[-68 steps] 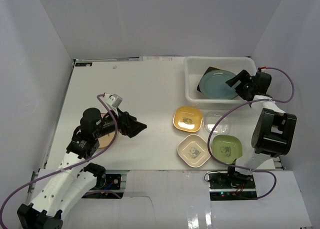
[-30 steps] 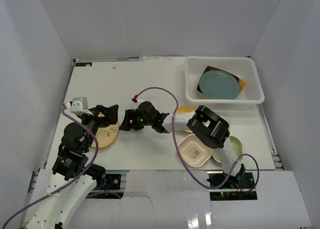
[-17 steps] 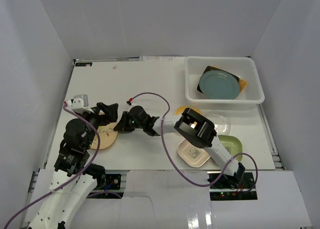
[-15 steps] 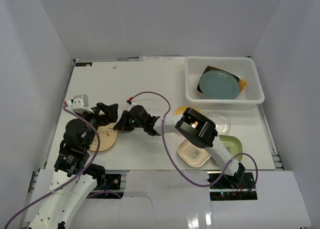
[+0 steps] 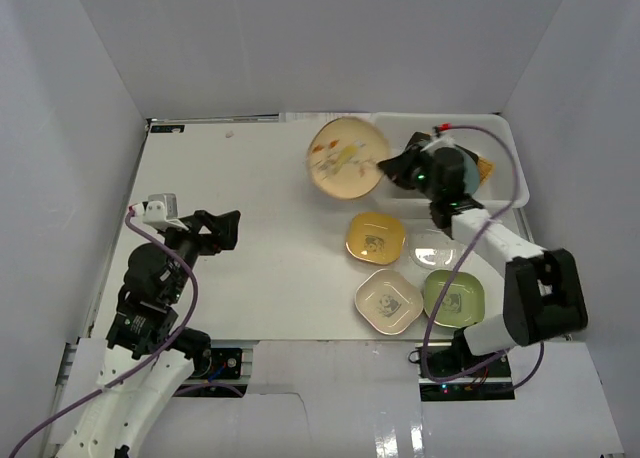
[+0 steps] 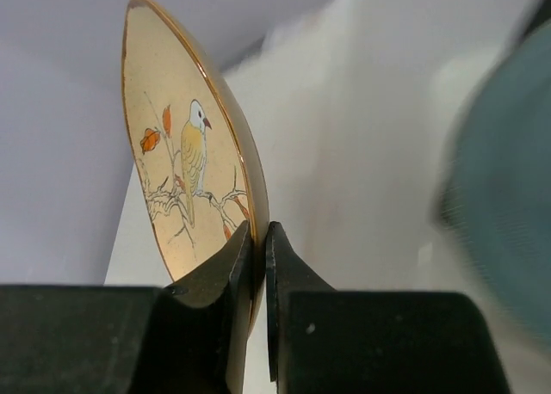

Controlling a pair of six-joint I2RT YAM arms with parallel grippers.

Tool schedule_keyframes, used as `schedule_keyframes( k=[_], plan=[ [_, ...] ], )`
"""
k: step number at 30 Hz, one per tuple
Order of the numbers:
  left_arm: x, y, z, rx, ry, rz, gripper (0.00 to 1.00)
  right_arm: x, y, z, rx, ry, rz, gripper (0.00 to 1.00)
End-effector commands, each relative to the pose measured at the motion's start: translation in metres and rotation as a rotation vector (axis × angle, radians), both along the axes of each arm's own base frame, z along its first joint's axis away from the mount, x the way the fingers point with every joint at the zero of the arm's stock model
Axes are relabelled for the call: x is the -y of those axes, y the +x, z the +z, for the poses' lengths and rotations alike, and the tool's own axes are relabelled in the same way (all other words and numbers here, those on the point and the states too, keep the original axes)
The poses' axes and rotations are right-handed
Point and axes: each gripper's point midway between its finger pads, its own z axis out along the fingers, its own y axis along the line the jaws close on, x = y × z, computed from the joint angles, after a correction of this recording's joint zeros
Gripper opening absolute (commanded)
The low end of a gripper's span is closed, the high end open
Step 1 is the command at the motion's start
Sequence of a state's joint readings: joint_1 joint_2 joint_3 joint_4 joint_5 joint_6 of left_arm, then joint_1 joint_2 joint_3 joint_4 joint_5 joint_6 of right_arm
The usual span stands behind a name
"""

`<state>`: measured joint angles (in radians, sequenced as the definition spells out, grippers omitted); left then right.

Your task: Place the plates into the plastic bin on the countertop

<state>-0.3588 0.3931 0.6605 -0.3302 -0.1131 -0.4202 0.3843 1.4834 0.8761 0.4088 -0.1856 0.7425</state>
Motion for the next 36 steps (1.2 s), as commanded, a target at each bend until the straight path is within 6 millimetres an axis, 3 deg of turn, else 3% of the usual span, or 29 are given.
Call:
schedule_keyframes(
  k=[1, 4, 5, 7, 10, 14, 19, 20, 21, 22, 23, 26, 27, 29, 32, 34, 35, 36],
  plan=[
    [0.014, -0.001, -0.007, -0.023, -0.001, -0.065, 0.98, 0.1, 0.017, 0.079, 0.211, 0.066, -0.191, 0.08],
    [0.027, 0.002, -0.018, -0.075, -0.003, -0.118, 0.98, 0.162, 0.023, 0.072, 0.182, 0.035, -0.333, 0.08],
    [0.031, 0.002, -0.021, -0.094, -0.011, -0.135, 0.98, 0.199, 0.027, 0.065, 0.162, 0.022, -0.418, 0.08],
    [0.047, 0.004, -0.031, -0.164, -0.037, -0.2, 0.98, 0.241, 0.029, 0.049, 0.118, 0.011, -0.514, 0.08],
    [0.069, 0.003, -0.044, -0.265, -0.158, -0.275, 0.98, 0.273, 0.029, 0.025, 0.057, 0.006, -0.582, 0.08],
    [0.104, 0.004, -0.081, -0.393, -0.275, -0.389, 0.98, 0.276, 0.039, 0.005, 0.003, 0.012, -0.552, 0.08],
    [0.142, 0.027, -0.137, -0.526, -0.169, -0.347, 0.98, 0.278, 0.043, -0.013, -0.046, 0.019, -0.564, 0.09],
    [0.15, 0.032, -0.139, -0.52, -0.157, -0.35, 0.98, 0.279, 0.042, -0.015, -0.054, 0.016, -0.57, 0.15],
    [0.159, 0.036, -0.14, -0.511, -0.144, -0.355, 0.98, 0.28, 0.041, -0.016, -0.059, 0.009, -0.574, 0.4],
    [0.173, 0.04, -0.135, -0.494, -0.127, -0.363, 0.98, 0.282, 0.038, -0.022, -0.092, -0.019, -0.58, 0.52],
    [0.179, 0.051, -0.153, -0.519, -0.081, -0.335, 0.98, 0.287, 0.037, -0.023, -0.102, -0.045, -0.605, 0.76],
    [0.212, 0.069, -0.175, -0.561, -0.02, -0.36, 0.98, 0.297, 0.025, -0.019, -0.104, -0.155, -0.671, 0.99],
    [0.219, 0.073, -0.182, -0.569, 0.002, -0.371, 0.98, 0.293, 0.017, -0.01, -0.073, -0.184, -0.677, 0.9],
    [0.242, 0.081, -0.194, -0.588, 0.034, -0.404, 0.98, 0.295, 0.006, -0.008, -0.064, -0.225, -0.703, 0.9],
    [0.257, 0.092, -0.203, -0.574, 0.07, -0.407, 0.97, 0.282, -0.021, -0.005, -0.022, -0.207, -0.699, 0.9],
    [0.264, 0.096, -0.209, -0.575, 0.091, -0.42, 0.93, 0.269, -0.044, -0.012, -0.004, -0.191, -0.679, 0.9],
    [0.271, 0.099, -0.218, -0.59, 0.108, -0.431, 0.92, 0.258, -0.054, -0.006, 0.033, -0.184, -0.655, 0.93],
    [0.275, 0.099, -0.223, -0.597, 0.124, -0.442, 0.9, 0.249, -0.065, -0.024, 0.002, -0.184, -0.63, 0.95]
  ],
)
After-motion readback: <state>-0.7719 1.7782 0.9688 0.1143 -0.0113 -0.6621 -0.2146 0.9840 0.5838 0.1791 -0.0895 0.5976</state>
